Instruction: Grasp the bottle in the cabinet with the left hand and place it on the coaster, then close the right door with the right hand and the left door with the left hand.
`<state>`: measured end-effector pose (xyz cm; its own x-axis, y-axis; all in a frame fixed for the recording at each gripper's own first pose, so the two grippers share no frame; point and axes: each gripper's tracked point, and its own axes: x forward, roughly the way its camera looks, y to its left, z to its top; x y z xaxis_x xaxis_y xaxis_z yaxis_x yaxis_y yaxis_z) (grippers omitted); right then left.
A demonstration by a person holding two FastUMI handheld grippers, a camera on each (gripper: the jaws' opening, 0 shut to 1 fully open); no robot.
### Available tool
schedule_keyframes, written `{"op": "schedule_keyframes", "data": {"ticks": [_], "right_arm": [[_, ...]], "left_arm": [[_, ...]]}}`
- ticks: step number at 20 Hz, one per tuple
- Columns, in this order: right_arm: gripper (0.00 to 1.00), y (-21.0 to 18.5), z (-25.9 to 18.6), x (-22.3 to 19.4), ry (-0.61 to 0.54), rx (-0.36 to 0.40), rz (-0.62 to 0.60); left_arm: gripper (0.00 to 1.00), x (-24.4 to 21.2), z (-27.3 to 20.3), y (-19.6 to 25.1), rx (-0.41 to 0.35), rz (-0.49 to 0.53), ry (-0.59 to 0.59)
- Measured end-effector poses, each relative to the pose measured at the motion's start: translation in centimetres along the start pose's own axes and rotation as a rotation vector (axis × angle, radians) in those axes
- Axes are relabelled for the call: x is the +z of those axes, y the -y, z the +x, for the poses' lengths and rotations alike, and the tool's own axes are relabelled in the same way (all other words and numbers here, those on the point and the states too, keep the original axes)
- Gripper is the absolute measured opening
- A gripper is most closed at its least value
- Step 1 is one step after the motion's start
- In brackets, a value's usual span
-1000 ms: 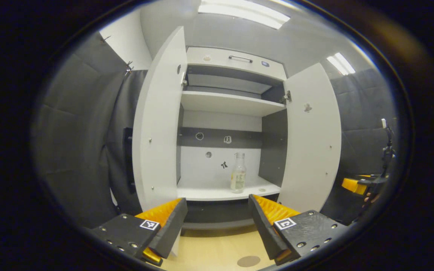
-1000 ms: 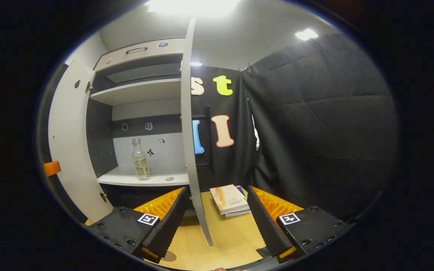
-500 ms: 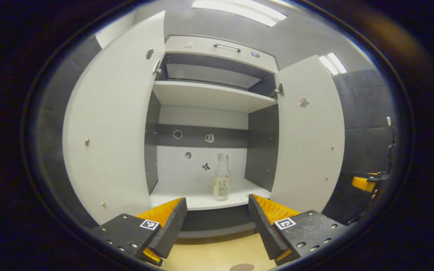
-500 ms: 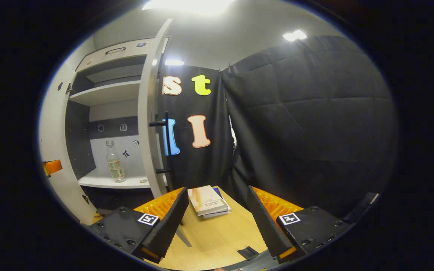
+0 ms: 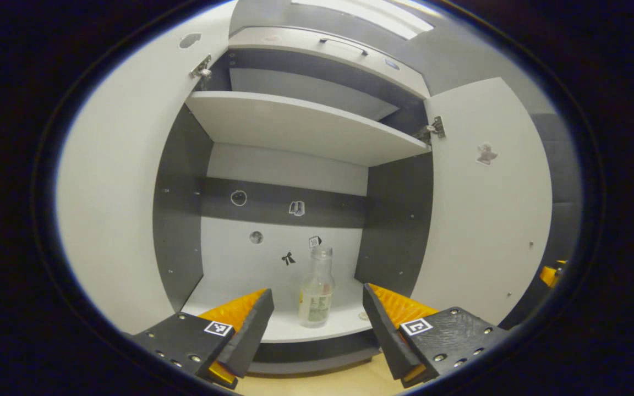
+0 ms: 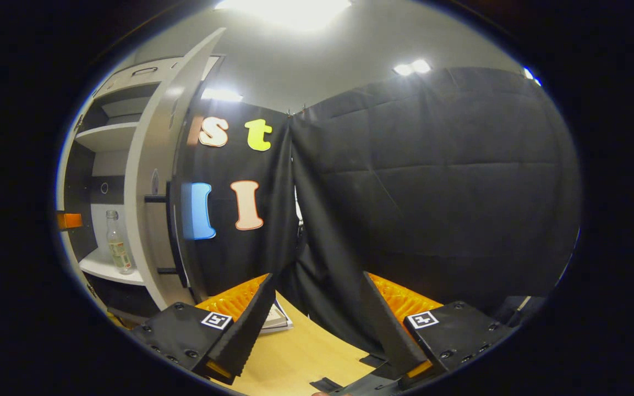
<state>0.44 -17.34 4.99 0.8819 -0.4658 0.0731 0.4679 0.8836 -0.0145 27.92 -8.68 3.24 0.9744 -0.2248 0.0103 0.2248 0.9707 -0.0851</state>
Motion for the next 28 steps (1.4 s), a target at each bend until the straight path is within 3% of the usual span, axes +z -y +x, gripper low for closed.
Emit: {"op": "schedule_keyframes", "data": {"ticks": [9, 12, 13, 15, 18, 22, 25, 26, 28], "right_arm": [[1.0, 2.6, 3.6, -0.3, 0.007, -0.104, 0.037], [0.96, 3.2, 4.6, -0.5, 0.008, -0.124, 0.054], [1.0, 3.6, 4.8, -0.6, 0.011, -0.132, 0.061], [0.96, 3.7, 5.2, -1.0, 0.008, -0.134, 0.077], [0.96, 3.8, 5.9, -2.0, -0.01, -0.13, 0.076], [1.0, 3.9, 7.0, -2.9, -0.027, -0.13, 0.08], [1.0, 4.1, 7.3, -3.5, -0.033, -0.133, 0.082], [0.96, 4.2, 7.4, -3.7, -0.039, -0.133, 0.081], [1.0, 4.4, 7.4, -4.0, -0.046, -0.134, 0.084]], "left_arm": [[0.94, -0.2, 8.3, 0.4, -0.013, 0.038, 0.009], [0.94, -1.3, 10.6, 1.0, -0.03, 0.06, -0.027], [0.92, -1.5, 11.0, 0.6, -0.01, 0.077, -0.029], [0.85, -1.9, 12.1, 0.6, -0.004, 0.096, -0.036], [0.83, -2.3, 13.3, 0.5, -0.003, 0.078, -0.05], [0.5, -3.2, 15.5, -0.1, 0.006, 0.112, -0.06], [0.5, -3.7, 16.0, 0.3, -0.006, 0.11, -0.075], [0.46, -3.5, 16.3, 0.1, 0.0, 0.103, -0.067], [0.41, -3.7, 16.1, 0.6, -0.017, 0.096, -0.072]]}}
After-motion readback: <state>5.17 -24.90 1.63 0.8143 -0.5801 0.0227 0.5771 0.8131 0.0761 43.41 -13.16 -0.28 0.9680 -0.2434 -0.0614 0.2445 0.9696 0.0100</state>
